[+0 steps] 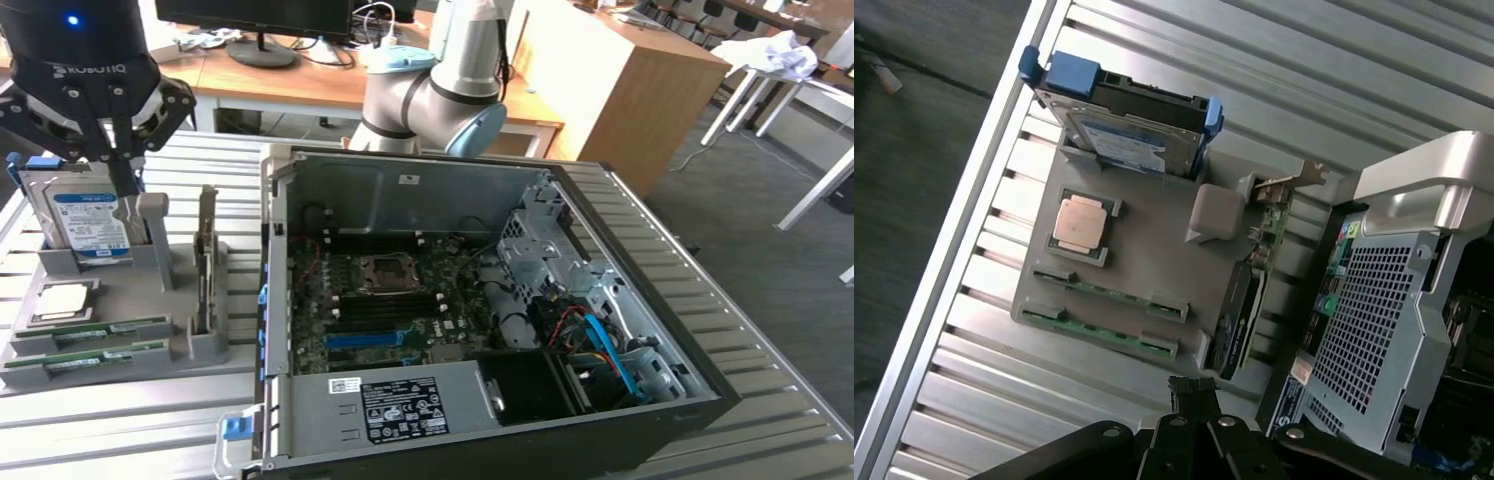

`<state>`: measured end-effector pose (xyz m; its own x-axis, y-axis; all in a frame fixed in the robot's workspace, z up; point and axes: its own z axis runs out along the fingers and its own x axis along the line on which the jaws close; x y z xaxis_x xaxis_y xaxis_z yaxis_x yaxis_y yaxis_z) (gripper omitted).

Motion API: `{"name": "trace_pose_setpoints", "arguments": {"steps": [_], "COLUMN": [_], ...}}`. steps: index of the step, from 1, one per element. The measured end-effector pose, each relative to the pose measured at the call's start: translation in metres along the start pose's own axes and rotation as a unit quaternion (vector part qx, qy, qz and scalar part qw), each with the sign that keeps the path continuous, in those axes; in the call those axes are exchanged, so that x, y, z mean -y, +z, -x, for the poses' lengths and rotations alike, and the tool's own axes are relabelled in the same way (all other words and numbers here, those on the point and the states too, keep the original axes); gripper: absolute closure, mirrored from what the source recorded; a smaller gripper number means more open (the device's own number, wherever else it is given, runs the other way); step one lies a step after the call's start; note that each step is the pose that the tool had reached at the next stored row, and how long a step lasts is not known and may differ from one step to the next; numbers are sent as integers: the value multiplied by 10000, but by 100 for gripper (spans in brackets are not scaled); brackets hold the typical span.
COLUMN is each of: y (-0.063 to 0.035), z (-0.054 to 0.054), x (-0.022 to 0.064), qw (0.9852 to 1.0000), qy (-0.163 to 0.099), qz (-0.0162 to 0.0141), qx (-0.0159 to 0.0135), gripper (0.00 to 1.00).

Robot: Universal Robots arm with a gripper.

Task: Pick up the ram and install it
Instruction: 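Pick up the ram and move it above insertion slot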

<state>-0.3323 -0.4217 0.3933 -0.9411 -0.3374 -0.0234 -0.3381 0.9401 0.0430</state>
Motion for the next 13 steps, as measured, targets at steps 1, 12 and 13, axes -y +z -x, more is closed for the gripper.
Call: {"name": "trace_pose_setpoints", "arguments": {"steps": [1,12,13], "y": [0,0,0], "z": [0,0,0], "x": [0,0,0], "qw": [10000,9993,9992], "qy": [-32,-365,-397], "qz": [1,8,9], "qx": [-1,-16,-17], "gripper": [90,90,90]}}
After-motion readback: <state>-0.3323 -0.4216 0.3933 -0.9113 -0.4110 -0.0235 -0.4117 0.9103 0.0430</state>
